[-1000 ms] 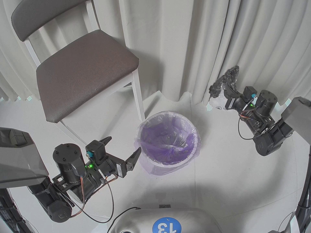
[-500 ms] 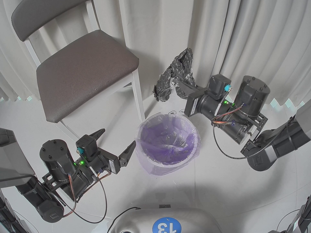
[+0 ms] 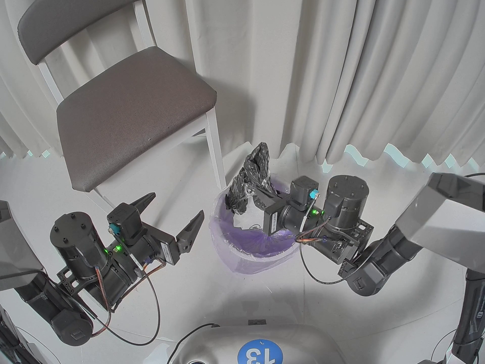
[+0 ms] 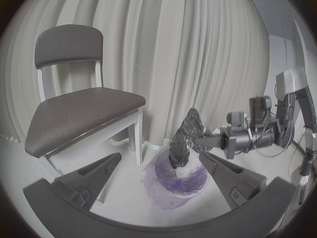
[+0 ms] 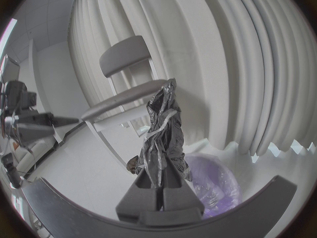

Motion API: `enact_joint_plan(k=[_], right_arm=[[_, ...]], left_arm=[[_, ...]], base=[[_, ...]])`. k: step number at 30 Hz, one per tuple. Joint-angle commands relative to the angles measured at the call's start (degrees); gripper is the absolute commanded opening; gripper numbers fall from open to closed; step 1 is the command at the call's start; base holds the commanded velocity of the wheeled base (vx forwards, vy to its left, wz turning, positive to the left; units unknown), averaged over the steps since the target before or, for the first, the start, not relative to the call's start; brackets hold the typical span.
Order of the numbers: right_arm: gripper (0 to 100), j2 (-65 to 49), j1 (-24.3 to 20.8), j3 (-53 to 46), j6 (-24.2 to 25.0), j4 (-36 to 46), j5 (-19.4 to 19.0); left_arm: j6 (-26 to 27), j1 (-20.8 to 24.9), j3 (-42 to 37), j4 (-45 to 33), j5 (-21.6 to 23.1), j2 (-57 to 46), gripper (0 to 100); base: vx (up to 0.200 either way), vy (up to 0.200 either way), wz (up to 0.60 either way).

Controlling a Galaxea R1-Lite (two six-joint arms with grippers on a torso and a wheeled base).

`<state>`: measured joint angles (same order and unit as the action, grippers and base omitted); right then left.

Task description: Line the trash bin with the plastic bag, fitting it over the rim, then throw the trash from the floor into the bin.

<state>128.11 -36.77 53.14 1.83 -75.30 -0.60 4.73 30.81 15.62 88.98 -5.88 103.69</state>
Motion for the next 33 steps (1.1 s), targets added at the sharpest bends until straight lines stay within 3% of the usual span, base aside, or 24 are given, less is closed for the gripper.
enact_joint_plan(k=[1,21,33], right_arm=[[0,7.7,2.0,-0.5,0.1,-2.9,-0.3],[0,24.3,6.0,12.3,0.2,-4.0,-3.2],[0,25.9,6.5,15.0,0.2,-4.0,-3.2]], left_arm=[[0.0,-0.3,0.0,1.0,0.1,0.1,100],[-0.1,-0.2,0.0,1.0,0.0,2.0,100],[0.0,-0.2,0.0,1.0,0.0,2.8,100]], base=[[0.000,0.000,0.00],[0.000,0.000,0.00],[0.000,0.000,0.00]])
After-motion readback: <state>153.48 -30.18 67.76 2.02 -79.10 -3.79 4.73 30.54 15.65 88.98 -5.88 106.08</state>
